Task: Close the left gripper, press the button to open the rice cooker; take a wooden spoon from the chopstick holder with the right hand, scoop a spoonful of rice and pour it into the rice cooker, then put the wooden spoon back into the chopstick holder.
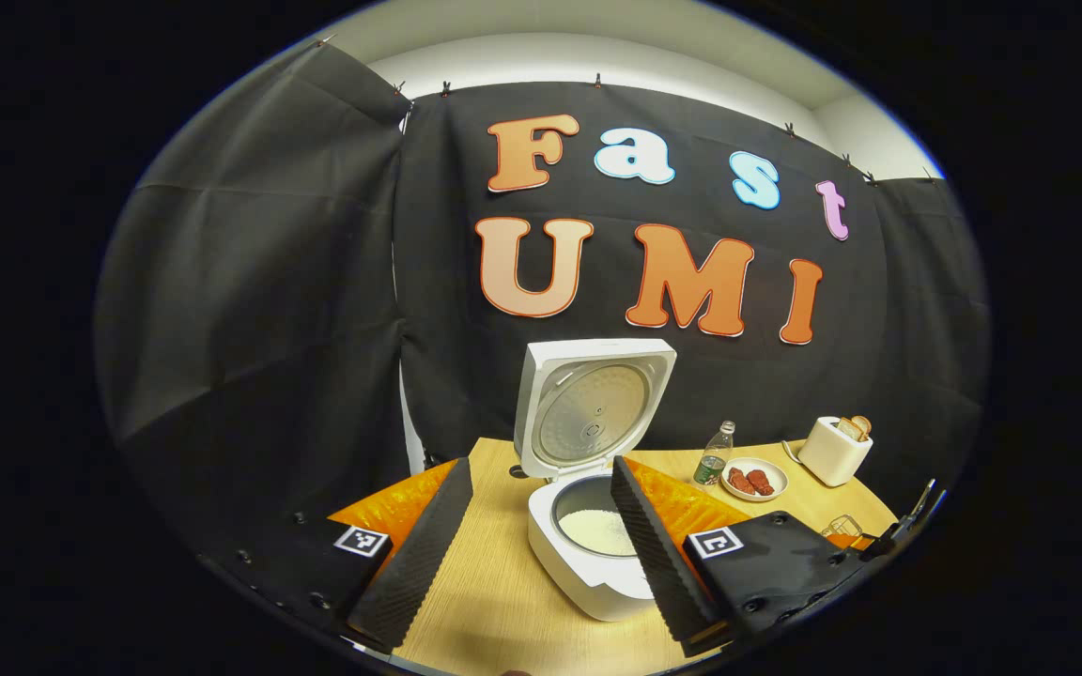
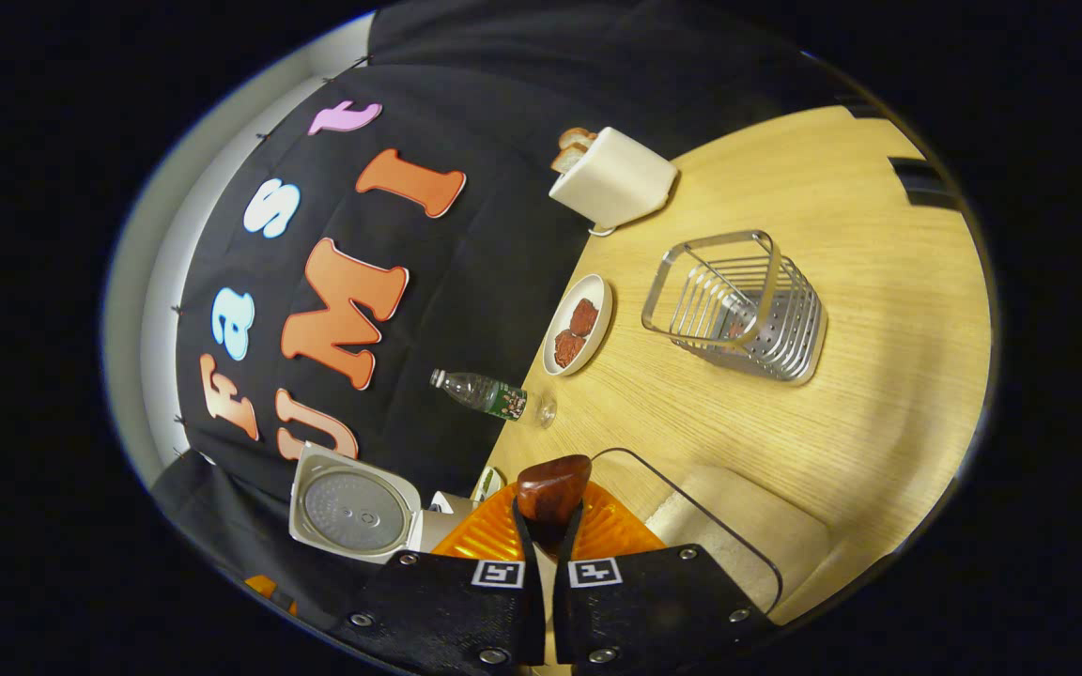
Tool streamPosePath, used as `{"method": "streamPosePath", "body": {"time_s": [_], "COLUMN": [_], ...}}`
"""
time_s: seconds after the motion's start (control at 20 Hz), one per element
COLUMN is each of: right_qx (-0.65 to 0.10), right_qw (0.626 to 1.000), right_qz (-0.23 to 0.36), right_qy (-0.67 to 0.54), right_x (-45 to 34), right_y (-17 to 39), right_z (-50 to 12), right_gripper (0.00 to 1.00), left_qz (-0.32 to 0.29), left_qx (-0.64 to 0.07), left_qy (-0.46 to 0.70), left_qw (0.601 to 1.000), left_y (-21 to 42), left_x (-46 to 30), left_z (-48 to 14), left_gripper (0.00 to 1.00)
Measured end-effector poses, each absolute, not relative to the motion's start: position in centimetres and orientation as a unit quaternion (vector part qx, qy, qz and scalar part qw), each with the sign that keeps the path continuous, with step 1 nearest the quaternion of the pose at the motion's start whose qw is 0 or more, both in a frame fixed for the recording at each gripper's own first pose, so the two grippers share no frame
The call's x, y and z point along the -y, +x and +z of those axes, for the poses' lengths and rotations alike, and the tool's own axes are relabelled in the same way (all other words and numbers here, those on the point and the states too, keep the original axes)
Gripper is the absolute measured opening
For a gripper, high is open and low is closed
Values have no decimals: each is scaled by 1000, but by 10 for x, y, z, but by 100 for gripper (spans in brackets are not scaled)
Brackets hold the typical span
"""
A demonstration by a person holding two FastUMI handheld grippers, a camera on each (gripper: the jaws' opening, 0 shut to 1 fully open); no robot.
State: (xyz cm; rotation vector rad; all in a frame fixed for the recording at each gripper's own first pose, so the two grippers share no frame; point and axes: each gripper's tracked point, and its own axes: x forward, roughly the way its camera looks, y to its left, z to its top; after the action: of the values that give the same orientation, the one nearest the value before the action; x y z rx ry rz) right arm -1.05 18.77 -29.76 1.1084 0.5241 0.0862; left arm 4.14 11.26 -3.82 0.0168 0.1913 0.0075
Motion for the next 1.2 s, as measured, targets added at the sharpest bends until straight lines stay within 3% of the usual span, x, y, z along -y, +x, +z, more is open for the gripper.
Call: {"method": "streamPosePath", "body": {"time_s": [0.05, 0.35, 1.2], "right_qx": [-249, -246, -204], "right_qw": [813, 789, 755], "right_qz": [36, 17, 40], "right_qy": [525, 562, 622], "right_x": [-185, -159, -164], "right_y": [-10, -16, 24], "right_z": [-302, -292, -179], "right_gripper": [0, 3, 3], "left_qz": [4, 6, -4], "left_qx": [-94, -85, -63], "left_qy": [9, 6, 4], "left_qw": [995, 996, 998], "left_y": [41, 34, 17], "left_x": [-112, -111, -107], "left_z": [-36, -31, -17], "left_gripper": [100, 100, 100]}}
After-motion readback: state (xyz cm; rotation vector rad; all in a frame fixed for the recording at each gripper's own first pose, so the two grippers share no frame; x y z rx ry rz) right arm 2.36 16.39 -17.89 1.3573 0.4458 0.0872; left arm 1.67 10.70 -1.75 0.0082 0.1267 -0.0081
